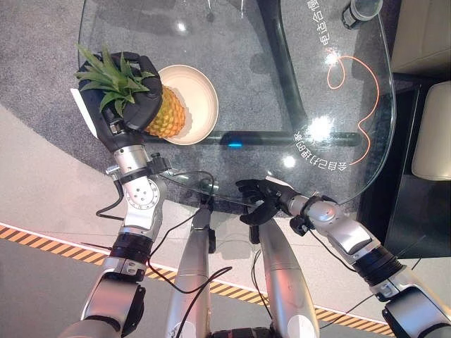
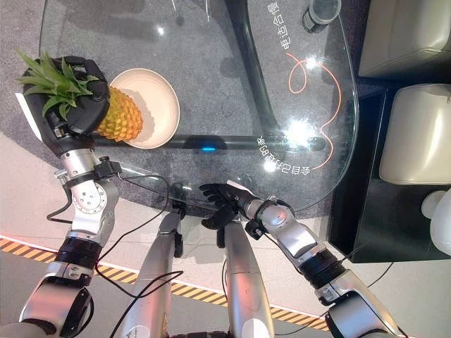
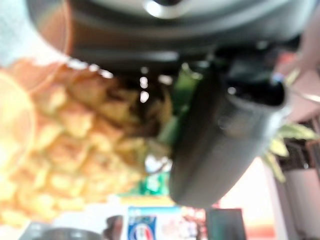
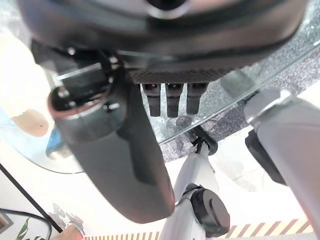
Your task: Pick up the fruit to the plate
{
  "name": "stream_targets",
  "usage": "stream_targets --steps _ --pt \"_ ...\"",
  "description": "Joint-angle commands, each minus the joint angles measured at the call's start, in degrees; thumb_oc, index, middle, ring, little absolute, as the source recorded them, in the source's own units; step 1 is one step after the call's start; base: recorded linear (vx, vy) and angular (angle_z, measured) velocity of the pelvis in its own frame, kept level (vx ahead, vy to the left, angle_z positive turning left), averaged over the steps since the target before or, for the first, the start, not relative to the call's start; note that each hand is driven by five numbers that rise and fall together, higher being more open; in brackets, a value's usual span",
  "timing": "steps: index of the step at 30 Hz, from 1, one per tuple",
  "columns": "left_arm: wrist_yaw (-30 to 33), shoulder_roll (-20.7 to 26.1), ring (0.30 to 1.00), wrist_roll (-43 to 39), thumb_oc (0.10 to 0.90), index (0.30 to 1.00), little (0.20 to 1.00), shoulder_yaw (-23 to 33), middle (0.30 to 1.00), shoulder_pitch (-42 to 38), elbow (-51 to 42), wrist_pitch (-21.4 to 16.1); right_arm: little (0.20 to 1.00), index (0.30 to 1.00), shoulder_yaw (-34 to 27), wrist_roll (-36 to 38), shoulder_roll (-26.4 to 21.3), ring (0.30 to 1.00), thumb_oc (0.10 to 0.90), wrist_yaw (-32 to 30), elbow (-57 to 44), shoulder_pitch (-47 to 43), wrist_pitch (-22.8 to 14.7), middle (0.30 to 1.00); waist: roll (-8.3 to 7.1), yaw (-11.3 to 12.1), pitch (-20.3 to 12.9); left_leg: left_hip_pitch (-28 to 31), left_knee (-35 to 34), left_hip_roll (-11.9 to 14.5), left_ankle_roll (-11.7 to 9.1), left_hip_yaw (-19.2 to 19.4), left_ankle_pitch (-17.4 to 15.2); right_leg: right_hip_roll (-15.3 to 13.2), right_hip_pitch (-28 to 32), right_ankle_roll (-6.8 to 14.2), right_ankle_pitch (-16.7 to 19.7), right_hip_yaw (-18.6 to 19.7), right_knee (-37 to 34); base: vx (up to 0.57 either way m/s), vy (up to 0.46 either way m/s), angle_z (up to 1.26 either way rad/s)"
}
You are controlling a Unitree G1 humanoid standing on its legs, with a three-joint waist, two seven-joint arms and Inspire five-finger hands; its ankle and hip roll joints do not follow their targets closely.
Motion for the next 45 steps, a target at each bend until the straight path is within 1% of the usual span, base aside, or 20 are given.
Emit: stream_targets --steps 1,9,15,21,25,30,34,38,45 --pt "3.4 3.6 0.300 4.7 0.100 0.300 0.200 1.3 0.300 -5.4 -3.2 -9.3 0.900 0.900 2.6 3.2 0.9 0.900 0.800 2.9 -2.0 1.7 -1.4 0.900 -0.36 -0.8 -1.5 -3.7 8.6 -2.7 -0.3 1.1 -5.4 1.2 -0.9 3.4 3.7 0.9 -5.6 0.00 0.040 -0.06" --pt "8.7 4.4 0.300 8.5 0.100 0.300 0.200 0.8 0.300 -8.3 0.4 -11.3 0.900 0.900 3.6 4.7 0.5 0.900 0.800 2.6 -0.4 -0.1 -1.7 0.900 -0.55 -1.2 -1.5 -6.6 9.8 -2.7 -0.3 1.7 -5.6 1.2 -3.9 3.6 4.3 1.3 -5.0 0.00 0.012 -0.05" --pt "11.7 5.6 0.300 10.4 0.100 0.300 0.200 -0.1 0.300 -11.6 2.2 -11.9 0.900 0.900 4.3 5.9 0.2 0.900 0.800 2.3 0.9 -2.1 -2.1 0.900 -0.55 -1.6 -1.5 -7.9 10.6 -2.9 -0.4 2.0 -5.7 1.3 -5.3 3.8 4.9 1.9 -5.1 0.00 0.006 0.00" --pt "12.5 5.9 0.300 10.7 0.100 0.300 0.200 -0.7 0.300 -14.0 3.2 -11.5 0.900 0.900 4.3 6.6 0.4 0.900 0.800 2.1 1.7 -3.1 -1.9 0.900 -0.49 -1.9 -1.5 -8.8 11.1 -3.2 -0.4 2.1 -5.8 1.2 -6.2 3.9 5.5 2.3 -5.0 0.00 0.000 0.00" --pt "13.6 5.8 0.300 10.8 0.100 0.300 0.200 -1.1 0.300 -15.4 4.4 -12.5 0.900 0.900 4.7 6.9 0.6 0.900 0.800 1.7 2.2 -4.2 -1.5 0.900 -0.53 -2.2 -1.5 -9.7 11.5 -3.2 -0.4 2.3 -5.8 1.3 -7.0 3.9 5.8 2.7 -4.8 0.00 0.006 -0.01" --pt "14.0 5.7 0.300 11.0 0.100 0.300 0.200 -1.5 0.300 -16.9 5.0 -13.3 0.900 0.900 5.1 7.1 0.6 0.900 0.800 1.4 3.0 -4.9 -1.7 0.900 -0.61 -2.4 -1.5 -10.1 11.8 -3.3 -0.4 2.5 -6.0 1.3 -7.5 3.9 6.0 3.0 -4.8 -0.01 0.018 -0.04" --pt "14.3 5.7 0.300 10.8 0.100 0.300 0.200 -2.2 0.300 -18.5 5.6 -12.8 0.900 0.900 5.2 7.7 0.7 0.900 0.800 1.3 3.9 -5.7 -2.3 0.900 -0.63 -2.7 -1.5 -10.6 12.1 -3.4 -0.5 2.6 -6.0 1.4 -8.0 4.0 6.3 3.3 -4.8 -0.01 0.015 -0.03" --pt "12.9 5.9 0.300 7.9 0.100 0.300 0.200 -2.9 0.300 -20.0 7.8 -11.0 0.900 0.900 5.4 8.1 1.0 0.900 0.800 1.2 4.7 -6.7 -2.2 0.900 -0.66 -2.9 -1.5 -11.1 12.2 -3.5 -0.5 2.6 -6.0 1.3 -8.6 4.2 6.7 3.4 -4.9 0.00 0.000 0.00" --pt "11.6 6.5 0.300 3.6 0.100 0.300 0.200 -4.0 0.300 -22.0 13.1 -10.2 0.900 0.900 5.9 8.7 1.3 0.900 0.800 1.2 6.4 -8.7 -2.6 0.900 -0.80 -3.4 -1.5 -13.2 12.6 -3.4 -0.7 2.8 -6.0 1.2 -10.8 4.3 7.1 3.7 -4.5 0.00 0.003 -0.01"
